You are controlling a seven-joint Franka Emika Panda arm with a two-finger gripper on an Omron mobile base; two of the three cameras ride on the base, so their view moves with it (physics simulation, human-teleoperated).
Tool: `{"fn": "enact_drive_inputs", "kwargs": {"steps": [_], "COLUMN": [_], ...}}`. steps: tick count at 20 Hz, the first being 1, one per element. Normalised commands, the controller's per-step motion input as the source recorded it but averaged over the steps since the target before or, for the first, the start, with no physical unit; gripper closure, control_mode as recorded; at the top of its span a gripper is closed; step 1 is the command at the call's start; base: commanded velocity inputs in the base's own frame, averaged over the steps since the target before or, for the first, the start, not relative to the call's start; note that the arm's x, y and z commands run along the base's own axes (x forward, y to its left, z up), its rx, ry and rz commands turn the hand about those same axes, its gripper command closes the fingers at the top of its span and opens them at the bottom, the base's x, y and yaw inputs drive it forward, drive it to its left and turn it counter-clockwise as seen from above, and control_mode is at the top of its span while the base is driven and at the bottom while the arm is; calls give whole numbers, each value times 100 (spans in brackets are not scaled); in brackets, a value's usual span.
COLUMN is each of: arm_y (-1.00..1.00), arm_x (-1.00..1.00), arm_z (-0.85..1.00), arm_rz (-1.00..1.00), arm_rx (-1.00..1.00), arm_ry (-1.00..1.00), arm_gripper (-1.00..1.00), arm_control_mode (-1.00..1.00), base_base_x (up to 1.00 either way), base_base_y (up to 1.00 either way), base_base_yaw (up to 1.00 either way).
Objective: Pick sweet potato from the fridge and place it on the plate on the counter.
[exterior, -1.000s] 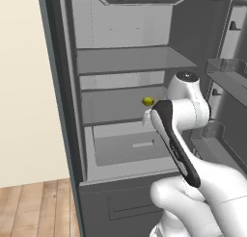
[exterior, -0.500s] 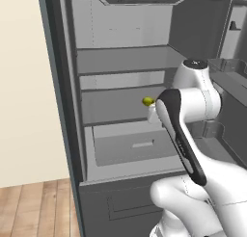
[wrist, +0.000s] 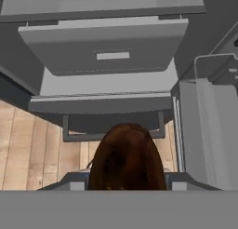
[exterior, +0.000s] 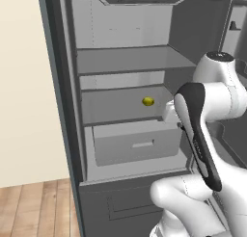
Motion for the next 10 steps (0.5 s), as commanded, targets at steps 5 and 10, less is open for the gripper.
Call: {"fn": "enact_drive_inputs", "kwargs": {"steps": [5, 10], "arm_y": [0, 0], "arm_x": [-47, -43], "arm_z": [23, 34], "arm_rz": [3, 0], "arm_rx": [0, 0], "arm_ry": [0, 0], "arm_gripper": [100, 100], "arm_control_mode": [-100, -100], "base_base_x": [0, 0], "base_base_y": [0, 0], "base_base_yaw": [0, 0]}}
